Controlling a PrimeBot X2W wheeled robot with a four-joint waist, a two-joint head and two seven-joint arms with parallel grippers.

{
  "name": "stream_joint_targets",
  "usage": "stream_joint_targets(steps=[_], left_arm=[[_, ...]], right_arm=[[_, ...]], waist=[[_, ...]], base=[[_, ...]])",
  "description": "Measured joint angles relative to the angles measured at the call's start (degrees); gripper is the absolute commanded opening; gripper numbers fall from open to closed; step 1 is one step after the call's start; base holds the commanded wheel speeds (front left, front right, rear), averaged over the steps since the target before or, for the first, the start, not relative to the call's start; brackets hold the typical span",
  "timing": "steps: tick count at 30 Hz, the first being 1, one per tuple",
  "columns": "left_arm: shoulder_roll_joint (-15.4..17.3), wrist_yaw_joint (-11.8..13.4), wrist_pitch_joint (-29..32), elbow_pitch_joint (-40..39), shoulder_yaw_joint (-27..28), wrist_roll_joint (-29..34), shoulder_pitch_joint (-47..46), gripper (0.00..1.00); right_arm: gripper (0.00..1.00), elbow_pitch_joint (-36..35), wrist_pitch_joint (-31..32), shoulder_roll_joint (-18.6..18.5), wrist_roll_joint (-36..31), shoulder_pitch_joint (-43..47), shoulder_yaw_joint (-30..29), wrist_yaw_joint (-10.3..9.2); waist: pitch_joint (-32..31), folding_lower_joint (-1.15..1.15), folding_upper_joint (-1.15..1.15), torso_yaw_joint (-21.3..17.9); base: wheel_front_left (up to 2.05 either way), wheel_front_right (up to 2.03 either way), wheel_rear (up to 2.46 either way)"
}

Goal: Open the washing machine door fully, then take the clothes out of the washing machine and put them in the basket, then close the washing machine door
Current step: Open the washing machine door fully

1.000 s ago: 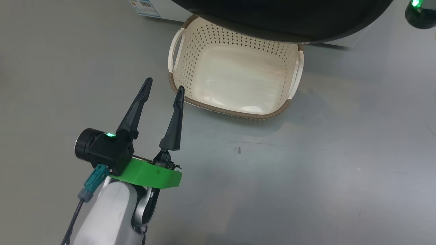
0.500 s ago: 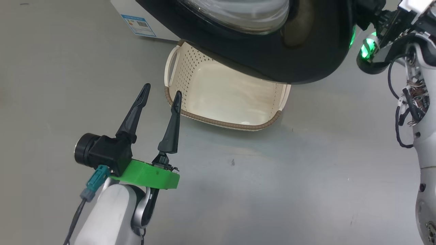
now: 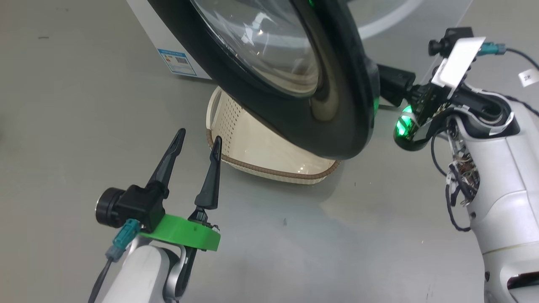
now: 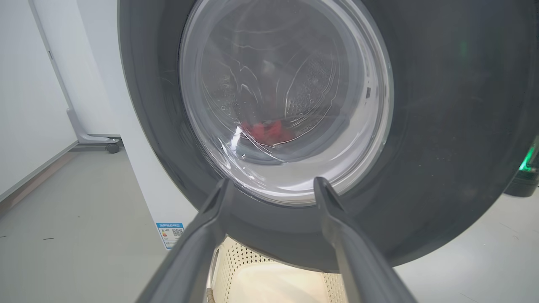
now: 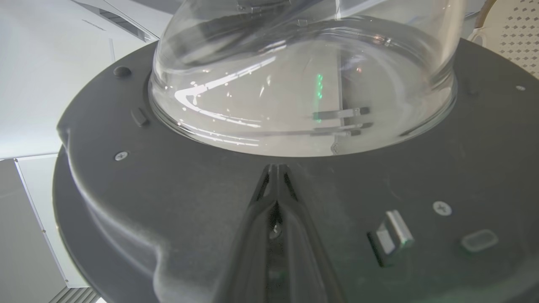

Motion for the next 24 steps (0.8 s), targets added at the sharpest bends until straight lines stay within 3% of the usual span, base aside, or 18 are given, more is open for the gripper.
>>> stream_joint_targets(steps=[24], left_arm=[[0.10, -0.01, 0.01, 2.66, -1.20, 0.67, 5.26, 1.00]], right_arm=[[0.00, -3.70, 0.32, 2.71, 0.29, 13.34, 5.22, 0.62]], waist=[[-8.34, 0.00, 0.00, 2.84]], base=[[0.00, 0.00, 0.00]])
